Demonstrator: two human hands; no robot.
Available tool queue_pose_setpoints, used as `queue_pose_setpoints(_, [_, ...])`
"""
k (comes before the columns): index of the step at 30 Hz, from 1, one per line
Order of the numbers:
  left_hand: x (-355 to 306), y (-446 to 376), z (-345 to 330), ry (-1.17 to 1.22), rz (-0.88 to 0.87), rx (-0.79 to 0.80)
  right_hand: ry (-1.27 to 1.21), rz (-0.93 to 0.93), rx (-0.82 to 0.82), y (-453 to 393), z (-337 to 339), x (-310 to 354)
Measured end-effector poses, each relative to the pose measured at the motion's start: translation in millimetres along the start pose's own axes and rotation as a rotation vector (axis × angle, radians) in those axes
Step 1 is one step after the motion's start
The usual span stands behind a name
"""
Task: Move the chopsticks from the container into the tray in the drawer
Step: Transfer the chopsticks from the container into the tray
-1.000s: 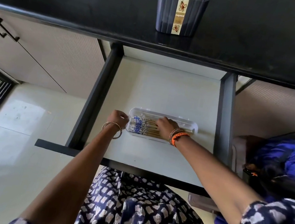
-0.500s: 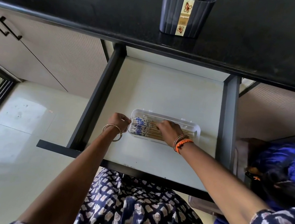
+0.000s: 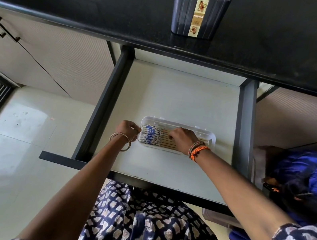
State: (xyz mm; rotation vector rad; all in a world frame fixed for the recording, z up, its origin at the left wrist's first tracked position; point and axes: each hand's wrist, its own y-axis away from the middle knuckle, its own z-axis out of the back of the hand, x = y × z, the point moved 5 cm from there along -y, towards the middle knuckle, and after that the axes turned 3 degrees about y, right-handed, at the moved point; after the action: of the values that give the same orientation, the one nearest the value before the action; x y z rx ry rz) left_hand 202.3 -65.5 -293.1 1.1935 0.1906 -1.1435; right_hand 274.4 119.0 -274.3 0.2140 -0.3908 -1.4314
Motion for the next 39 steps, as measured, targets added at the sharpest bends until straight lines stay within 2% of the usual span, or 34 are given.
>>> queue_pose_setpoints(3, [-18, 7, 9, -0.004, -0.067, -0.024, -0.018, -0.025, -0.035, 0, 18, -2])
queue_pose_setpoints(5, [-43, 15, 19, 0.059, -0.170, -0.108, -0.048, -0.046, -0.129, 1, 48, -1])
queue_pose_setpoints(9, [-125, 33, 38, 0.217, -0.464, -0.117, -0.129, -0.073, -0.580, 4, 154, -1])
queue_pose_setpoints(12, [-201, 40, 53, 0.148, -0.719, -0.167, -0.238, -0.106, -0.882, 2, 238, -12])
queue_pose_setpoints(14, [-253, 43, 64, 0.086, -0.882, -0.255, -0.317, -0.145, -0.988, -10, 287, -28])
queue_pose_setpoints(16, [-293, 43, 71, 0.005, -0.974, -0.321, -0.347, -0.188, -0.988, -32, 324, -47])
queue_pose_setpoints(18, [-320, 35, 76, -0.066, -0.989, -0.340, -0.199, -0.242, -0.910, -61, 352, -62])
queue_pose_setpoints(20, [-335, 24, 79, -0.148, -0.991, -0.339, -0.094, -0.282, -0.763, -96, 369, -77])
queue_pose_setpoints(24, [-347, 1, 79, -0.306, -0.973, -0.297, -0.185, -0.372, -0.427, -156, 369, -103])
queue_pose_setpoints(26, [-345, -8, 79, -0.360, -0.934, -0.291, -0.203, -0.365, -0.320, -175, 360, -108])
queue_pose_setpoints(28, [-341, -15, 81, -0.406, -0.906, -0.308, -0.233, -0.362, -0.302, -189, 355, -113])
queue_pose_setpoints(35, [-338, -11, 87, -0.313, -0.903, -0.343, -0.362, -0.353, -0.464, -189, 351, -128])
queue_pose_setpoints(39, [-337, -6, 84, -0.283, -0.872, -0.329, -0.402, -0.346, -0.427, -187, 345, -126])
